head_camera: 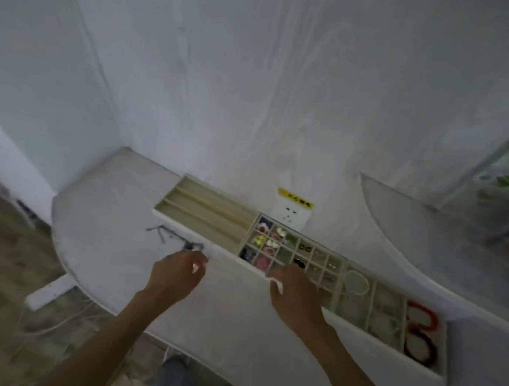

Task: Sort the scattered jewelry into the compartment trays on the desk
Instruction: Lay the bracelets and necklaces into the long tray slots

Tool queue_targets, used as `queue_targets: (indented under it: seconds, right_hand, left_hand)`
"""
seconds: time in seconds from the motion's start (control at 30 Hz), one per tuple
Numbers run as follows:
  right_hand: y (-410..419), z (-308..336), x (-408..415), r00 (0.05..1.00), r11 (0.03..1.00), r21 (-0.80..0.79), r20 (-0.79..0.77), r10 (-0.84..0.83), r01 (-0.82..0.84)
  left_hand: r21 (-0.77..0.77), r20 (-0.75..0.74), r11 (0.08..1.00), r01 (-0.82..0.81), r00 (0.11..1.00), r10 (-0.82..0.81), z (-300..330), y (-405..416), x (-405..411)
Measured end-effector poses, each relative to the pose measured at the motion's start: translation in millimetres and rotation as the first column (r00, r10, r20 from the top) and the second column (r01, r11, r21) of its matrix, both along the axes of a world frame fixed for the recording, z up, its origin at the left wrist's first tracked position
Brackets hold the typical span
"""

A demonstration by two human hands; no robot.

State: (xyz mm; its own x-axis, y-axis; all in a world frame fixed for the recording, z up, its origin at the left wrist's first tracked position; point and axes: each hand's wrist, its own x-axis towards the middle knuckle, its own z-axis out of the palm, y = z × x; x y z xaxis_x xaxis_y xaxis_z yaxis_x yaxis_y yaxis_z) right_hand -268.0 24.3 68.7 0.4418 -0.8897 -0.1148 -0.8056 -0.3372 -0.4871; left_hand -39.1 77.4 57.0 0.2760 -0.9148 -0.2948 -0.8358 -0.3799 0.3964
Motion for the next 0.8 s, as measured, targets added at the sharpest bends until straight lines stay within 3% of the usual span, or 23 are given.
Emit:
queue_targets:
  seconds: [0.13,0.27,0.37,0.63,0.73,0.8]
  right_hand:
    - [-2,-12,64,0.993,0.987,0.104,-0.011,0.121,-0.120]
    - [-5,-30,108,0.980,0.974,0.155,-0.085,0.180,-0.166]
    - [-7,-45,130,0.969,0.979,0.141,-0.178,0.173,-0.149]
    - [-14,-62,149,0.987,0.999,0.030,-0.157,0.030,-0.026]
    - [-12,-68,152,0.988,0.999,0.030,-0.154,0.017,-0.012]
    - [-10,-70,154,0.992,1.000,0.026,-0.126,0.004,-0.001]
  left_hand:
    - [-0.015,0.002,1.000,-0.016,1.000,0.016,-23,7,67]
    - [-0.101,-0.001,0.968,0.232,0.972,-0.233,-47,6,108]
    - [-0.078,0.066,0.930,0.359,0.933,-0.355,-60,-2,125]
    - [-0.300,0.061,0.918,0.257,0.966,-0.251,-69,-19,137]
    - [-0.359,0.002,0.875,0.325,0.938,-0.348,-67,-28,129]
    - [-0.321,-0.013,0.883,0.341,0.931,-0.365,-66,-33,121]
